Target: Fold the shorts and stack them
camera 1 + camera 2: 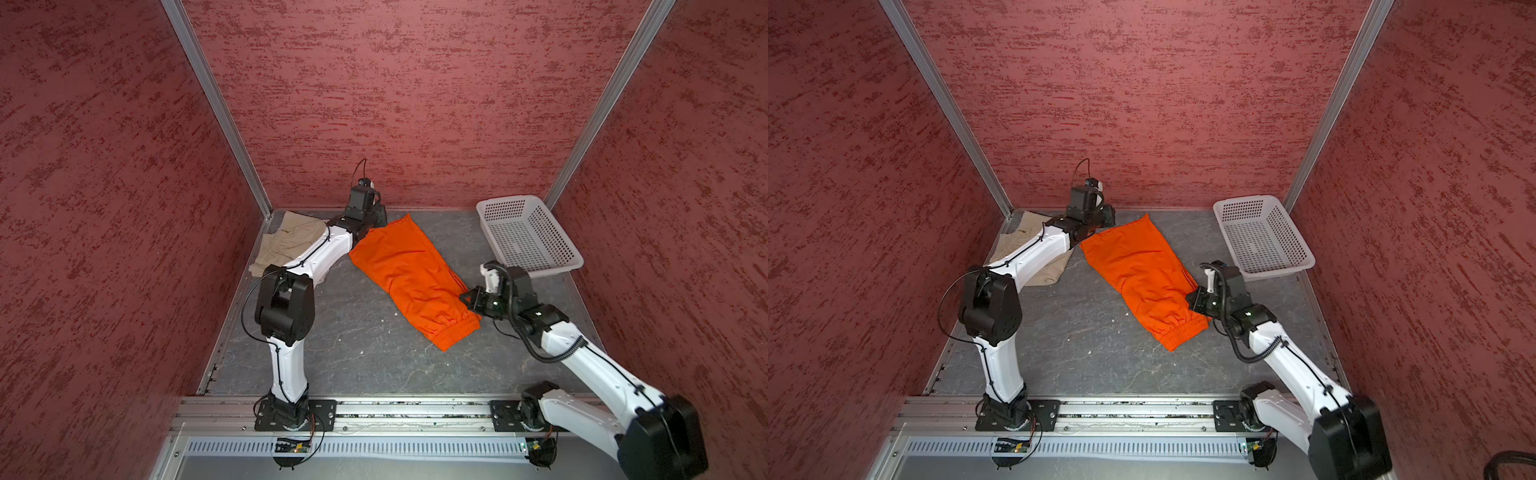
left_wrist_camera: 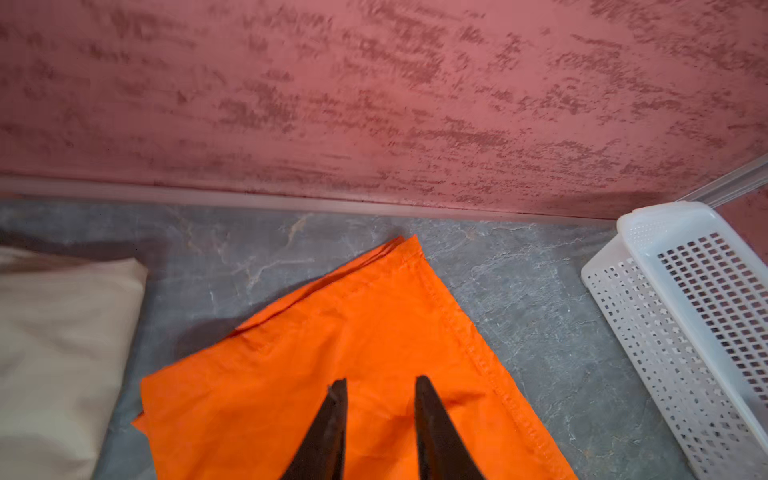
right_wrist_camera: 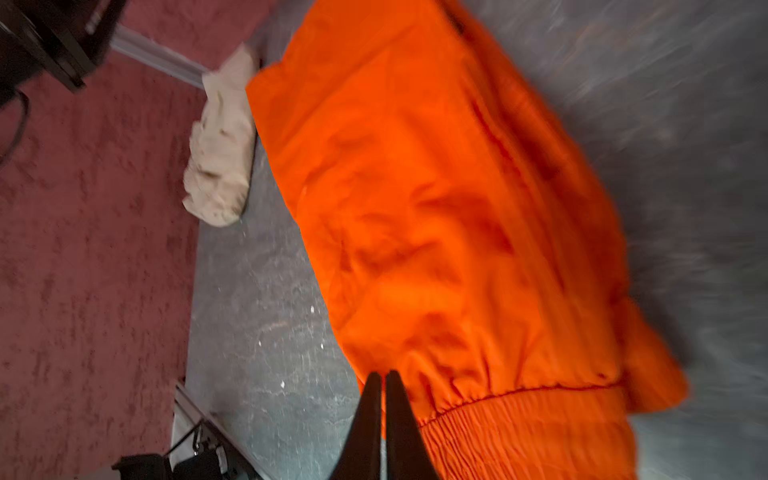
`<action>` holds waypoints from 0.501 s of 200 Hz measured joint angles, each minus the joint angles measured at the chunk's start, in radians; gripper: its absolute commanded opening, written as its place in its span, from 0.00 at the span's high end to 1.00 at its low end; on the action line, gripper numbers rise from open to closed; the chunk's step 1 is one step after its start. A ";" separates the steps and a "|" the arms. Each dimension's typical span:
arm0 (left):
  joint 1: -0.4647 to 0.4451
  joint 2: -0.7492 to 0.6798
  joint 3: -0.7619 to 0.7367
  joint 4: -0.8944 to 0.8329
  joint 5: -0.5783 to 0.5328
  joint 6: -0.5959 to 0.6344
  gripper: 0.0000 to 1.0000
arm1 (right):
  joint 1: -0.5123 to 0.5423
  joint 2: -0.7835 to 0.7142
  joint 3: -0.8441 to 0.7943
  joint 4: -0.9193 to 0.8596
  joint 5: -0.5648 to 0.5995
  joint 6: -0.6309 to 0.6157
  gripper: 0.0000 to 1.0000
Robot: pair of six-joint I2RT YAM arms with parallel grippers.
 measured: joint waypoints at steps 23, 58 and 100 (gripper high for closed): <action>0.016 0.067 -0.084 0.011 0.033 -0.089 0.84 | 0.074 0.145 -0.006 0.076 -0.002 0.031 0.97; 0.052 0.180 -0.153 -0.005 0.058 -0.187 0.88 | 0.076 0.258 -0.043 0.157 0.002 0.065 0.96; 0.085 0.167 -0.199 0.022 0.053 -0.247 0.90 | -0.048 0.277 -0.119 0.151 0.000 0.069 0.95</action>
